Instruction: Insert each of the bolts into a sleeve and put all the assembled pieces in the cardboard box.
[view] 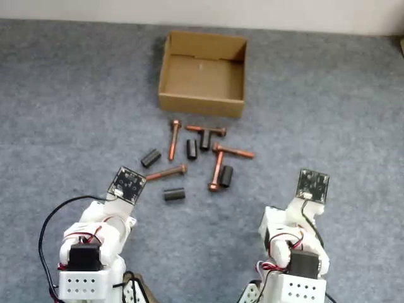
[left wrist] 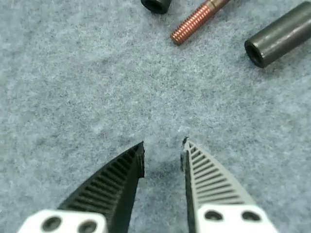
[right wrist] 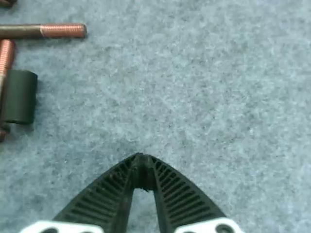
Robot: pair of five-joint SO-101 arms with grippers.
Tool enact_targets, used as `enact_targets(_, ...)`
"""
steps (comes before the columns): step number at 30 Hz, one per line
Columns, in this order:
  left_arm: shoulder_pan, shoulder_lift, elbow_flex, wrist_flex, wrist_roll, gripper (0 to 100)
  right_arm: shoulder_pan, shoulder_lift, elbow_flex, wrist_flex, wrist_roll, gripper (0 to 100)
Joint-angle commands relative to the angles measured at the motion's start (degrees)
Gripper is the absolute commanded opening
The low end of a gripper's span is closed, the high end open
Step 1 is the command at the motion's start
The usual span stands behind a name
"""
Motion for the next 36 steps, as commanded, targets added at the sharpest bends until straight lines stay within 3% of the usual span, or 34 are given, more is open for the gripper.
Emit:
enact_targets(1,-0.48,-0.4,1.1,0.26,0.53,14,1.01,-0.13,6.29,0.31,-0.53,0.5)
enact_targets(19,-0.22,-0.4,1.1,0.35,0.62,15,1.01,-0.13,6.29,0.31,-0.53,0.5)
enact_targets(26,4.53,-0.4,1.1,0.35,0.62,14,1.01,-0.13,6.29,0.31,-0.53,0.5)
enact_targets(33,4.09,-0.48,-0.66,0.09,0.44,15,1.36,-0.13,6.11,0.66,-0.26,0.5)
enact_targets(36,0.75,-0.57,-2.86,-0.44,0.44,15,5.58,-0.13,5.41,-0.04,0.79,0.6)
